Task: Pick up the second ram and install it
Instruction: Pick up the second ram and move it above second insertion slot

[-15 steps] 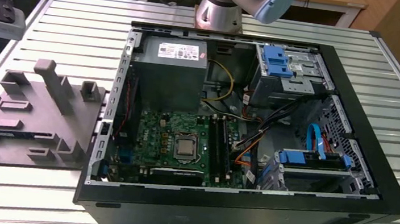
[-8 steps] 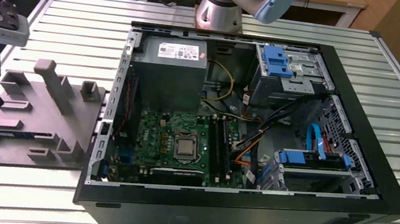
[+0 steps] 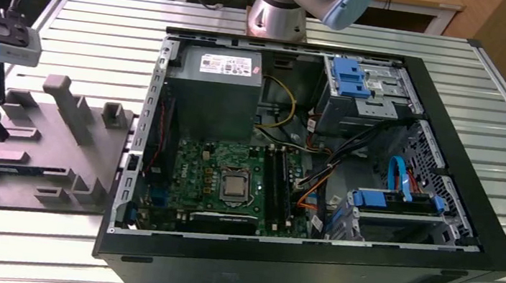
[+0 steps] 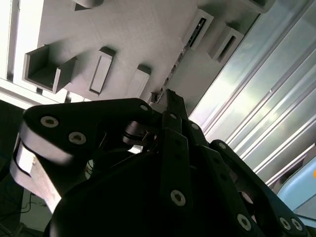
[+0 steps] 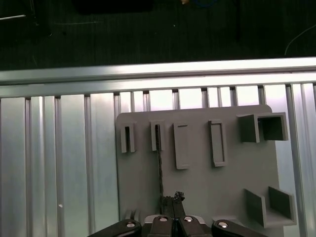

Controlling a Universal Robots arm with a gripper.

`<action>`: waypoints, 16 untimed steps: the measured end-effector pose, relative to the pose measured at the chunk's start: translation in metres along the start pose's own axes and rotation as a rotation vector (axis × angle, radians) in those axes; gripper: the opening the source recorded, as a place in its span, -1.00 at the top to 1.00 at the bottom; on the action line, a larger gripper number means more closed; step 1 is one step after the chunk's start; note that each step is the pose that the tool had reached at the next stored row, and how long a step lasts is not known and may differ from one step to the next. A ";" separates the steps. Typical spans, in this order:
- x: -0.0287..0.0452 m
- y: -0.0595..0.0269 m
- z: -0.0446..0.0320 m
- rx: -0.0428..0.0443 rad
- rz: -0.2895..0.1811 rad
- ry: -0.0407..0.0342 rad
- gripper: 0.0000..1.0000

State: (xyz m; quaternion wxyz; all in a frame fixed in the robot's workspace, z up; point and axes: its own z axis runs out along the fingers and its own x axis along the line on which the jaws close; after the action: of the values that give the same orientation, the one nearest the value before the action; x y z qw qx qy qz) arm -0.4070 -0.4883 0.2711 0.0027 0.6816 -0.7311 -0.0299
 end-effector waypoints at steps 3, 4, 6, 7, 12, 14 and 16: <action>0.0002 -0.0003 0.0039 0.0001 0.000 -0.0001 0.80; 0.0003 -0.0004 0.0051 0.0000 0.000 0.0000 0.80; 0.0005 -0.0005 0.0077 0.0001 0.000 -0.0001 0.80; 0.0006 -0.0006 0.0089 0.0001 0.000 -0.0001 0.80; 0.0010 -0.0009 0.0148 0.0000 0.000 0.0000 0.80; 0.0019 -0.0011 0.0166 -0.0001 0.000 0.0001 0.80; 0.0030 -0.0012 0.0186 0.0001 0.000 -0.0001 0.80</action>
State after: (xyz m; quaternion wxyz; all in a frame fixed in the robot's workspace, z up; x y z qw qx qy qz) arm -0.4068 -0.4906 0.2523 0.0026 0.6816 -0.7311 -0.0299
